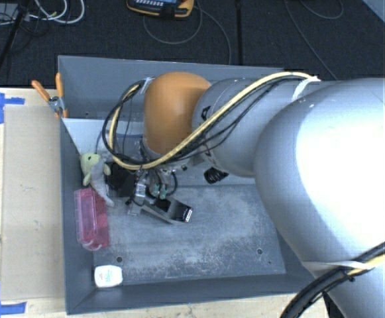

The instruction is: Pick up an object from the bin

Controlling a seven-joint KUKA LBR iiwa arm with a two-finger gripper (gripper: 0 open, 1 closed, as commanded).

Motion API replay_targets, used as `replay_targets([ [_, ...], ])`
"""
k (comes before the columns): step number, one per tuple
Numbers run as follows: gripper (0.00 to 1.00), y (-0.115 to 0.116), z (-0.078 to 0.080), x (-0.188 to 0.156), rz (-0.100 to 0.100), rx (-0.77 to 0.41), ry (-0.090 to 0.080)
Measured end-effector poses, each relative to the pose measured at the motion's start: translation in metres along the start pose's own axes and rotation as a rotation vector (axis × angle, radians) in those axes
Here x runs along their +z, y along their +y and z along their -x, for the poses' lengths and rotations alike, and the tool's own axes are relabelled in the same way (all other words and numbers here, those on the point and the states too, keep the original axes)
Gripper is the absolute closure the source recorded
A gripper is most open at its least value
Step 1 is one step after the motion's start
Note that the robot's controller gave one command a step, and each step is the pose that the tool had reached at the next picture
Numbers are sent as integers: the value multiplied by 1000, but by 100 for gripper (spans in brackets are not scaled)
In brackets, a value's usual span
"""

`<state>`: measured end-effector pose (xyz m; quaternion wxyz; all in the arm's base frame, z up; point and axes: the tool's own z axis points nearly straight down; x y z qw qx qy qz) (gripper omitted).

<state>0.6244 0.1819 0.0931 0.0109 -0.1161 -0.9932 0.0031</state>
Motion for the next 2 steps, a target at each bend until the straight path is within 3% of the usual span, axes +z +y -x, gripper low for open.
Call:
replay_targets([
  [1, 100, -1, 1, -2, 1, 0, -2],
  [2, 100, -1, 1, -2, 1, 1, -2],
])
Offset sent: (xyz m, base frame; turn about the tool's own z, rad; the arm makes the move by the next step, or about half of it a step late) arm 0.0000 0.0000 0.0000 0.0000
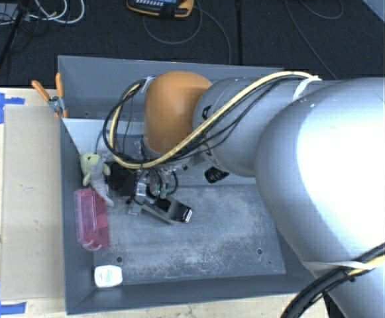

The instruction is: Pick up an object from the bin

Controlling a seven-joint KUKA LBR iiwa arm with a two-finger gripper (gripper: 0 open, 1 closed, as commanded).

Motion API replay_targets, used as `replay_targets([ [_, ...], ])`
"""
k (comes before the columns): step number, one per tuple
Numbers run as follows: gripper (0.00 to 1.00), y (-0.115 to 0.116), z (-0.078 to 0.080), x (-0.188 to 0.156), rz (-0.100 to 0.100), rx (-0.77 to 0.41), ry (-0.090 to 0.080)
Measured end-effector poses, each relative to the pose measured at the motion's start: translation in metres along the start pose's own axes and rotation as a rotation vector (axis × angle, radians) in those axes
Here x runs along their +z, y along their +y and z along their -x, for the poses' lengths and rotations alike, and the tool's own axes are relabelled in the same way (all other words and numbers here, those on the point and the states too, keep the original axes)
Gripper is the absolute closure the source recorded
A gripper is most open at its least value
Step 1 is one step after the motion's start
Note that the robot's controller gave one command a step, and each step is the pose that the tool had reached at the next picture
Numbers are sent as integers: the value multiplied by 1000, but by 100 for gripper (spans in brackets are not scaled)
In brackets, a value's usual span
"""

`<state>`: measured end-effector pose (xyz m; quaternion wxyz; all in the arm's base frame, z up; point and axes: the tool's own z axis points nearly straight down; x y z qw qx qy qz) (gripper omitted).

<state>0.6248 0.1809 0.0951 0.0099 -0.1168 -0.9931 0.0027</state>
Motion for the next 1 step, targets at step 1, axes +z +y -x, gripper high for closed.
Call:
replay_targets([
  [1, 100, -1, -1, -38, -1, 1, 3],
])
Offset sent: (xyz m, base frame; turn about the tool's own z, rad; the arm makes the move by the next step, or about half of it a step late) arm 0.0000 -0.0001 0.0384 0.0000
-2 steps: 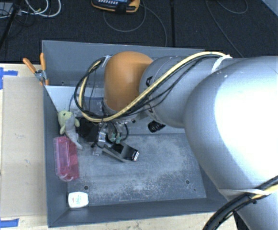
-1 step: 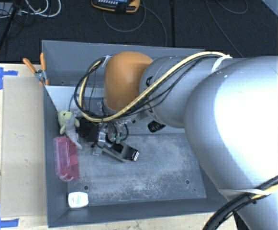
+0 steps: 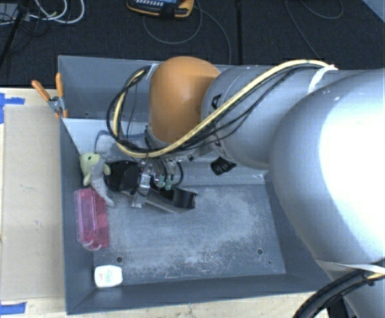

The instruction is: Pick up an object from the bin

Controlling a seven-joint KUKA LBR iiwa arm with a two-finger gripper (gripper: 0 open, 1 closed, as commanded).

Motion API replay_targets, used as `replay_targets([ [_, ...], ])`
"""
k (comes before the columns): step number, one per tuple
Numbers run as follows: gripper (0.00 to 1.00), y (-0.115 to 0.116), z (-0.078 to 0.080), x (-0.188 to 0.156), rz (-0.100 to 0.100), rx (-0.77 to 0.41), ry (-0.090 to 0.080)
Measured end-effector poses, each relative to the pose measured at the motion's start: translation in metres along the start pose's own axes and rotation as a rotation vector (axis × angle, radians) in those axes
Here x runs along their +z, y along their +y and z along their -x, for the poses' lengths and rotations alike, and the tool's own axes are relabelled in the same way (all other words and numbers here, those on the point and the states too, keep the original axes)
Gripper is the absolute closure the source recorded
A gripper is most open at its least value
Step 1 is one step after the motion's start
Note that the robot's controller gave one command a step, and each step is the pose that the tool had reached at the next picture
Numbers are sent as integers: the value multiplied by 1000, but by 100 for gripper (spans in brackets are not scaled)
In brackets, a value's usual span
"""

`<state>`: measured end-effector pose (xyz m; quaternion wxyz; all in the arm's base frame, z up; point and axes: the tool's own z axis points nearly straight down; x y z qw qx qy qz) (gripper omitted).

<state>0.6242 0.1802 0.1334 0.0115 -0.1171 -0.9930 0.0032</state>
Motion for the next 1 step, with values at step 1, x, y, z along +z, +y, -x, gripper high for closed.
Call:
replay_targets([
  [1, 100, -1, -1, 4, -2, 1, 4],
])
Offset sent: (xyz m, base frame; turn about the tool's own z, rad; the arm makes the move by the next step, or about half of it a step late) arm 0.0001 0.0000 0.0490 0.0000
